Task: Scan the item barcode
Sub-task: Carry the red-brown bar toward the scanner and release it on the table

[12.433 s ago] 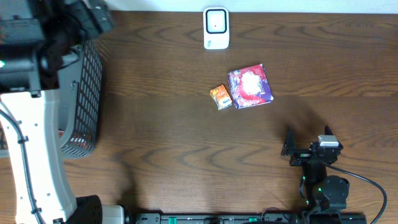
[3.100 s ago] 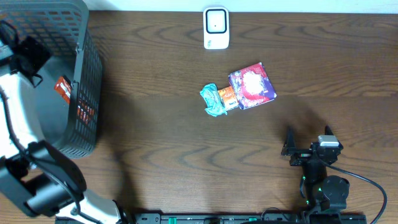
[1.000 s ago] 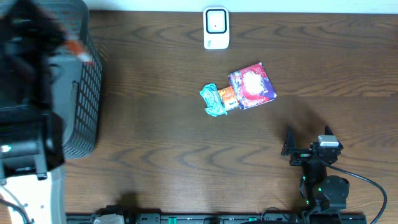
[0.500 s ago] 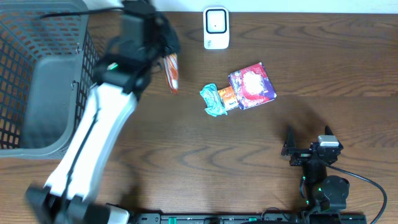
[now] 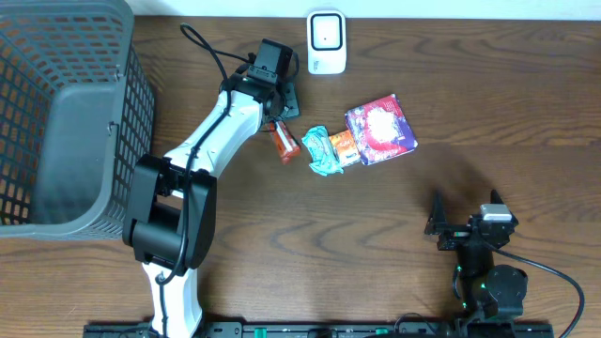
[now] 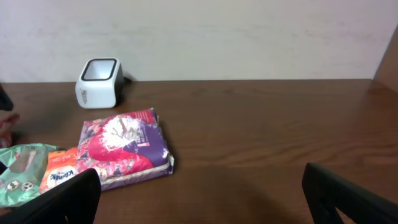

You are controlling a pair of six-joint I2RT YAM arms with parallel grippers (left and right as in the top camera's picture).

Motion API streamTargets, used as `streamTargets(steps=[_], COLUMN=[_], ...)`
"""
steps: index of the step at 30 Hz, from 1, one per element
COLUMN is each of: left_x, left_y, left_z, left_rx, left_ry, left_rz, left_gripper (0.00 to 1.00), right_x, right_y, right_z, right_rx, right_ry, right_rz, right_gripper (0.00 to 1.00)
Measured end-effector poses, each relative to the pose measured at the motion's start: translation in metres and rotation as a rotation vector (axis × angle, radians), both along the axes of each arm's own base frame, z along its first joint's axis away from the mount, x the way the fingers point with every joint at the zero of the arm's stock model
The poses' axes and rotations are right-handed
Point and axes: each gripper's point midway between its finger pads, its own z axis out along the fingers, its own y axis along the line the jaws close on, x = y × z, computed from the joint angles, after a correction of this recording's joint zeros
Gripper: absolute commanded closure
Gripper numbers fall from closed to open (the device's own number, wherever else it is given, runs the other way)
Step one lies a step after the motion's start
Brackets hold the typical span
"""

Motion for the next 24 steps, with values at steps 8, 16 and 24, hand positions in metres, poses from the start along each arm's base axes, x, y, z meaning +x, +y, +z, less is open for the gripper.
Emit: streamTargets(steps=[8, 16, 24], left_x=[-0.013, -0.093, -0.151], left_y=[0.009, 0.085, 0.101], left_z=[0.066, 0.151, 0.134], left_rx=[-0.021, 0.042, 0.108], left_ry=[-0.081, -0.041, 0.186], left_rz=[-0.048, 0.061, 0.059], left_gripper=[0.02, 0.02, 0.03], right_x=[0.0, 0.0, 0.0], right_y=[0.0, 0.0, 0.0], right_z=[0.0, 0.0, 0.0], right_rx=[0.0, 0.0, 0.0], right_ry=[0.0, 0.0, 0.0], right_rz=[0.0, 0.0, 0.0], right_gripper=[0.01, 0.01, 0.01])
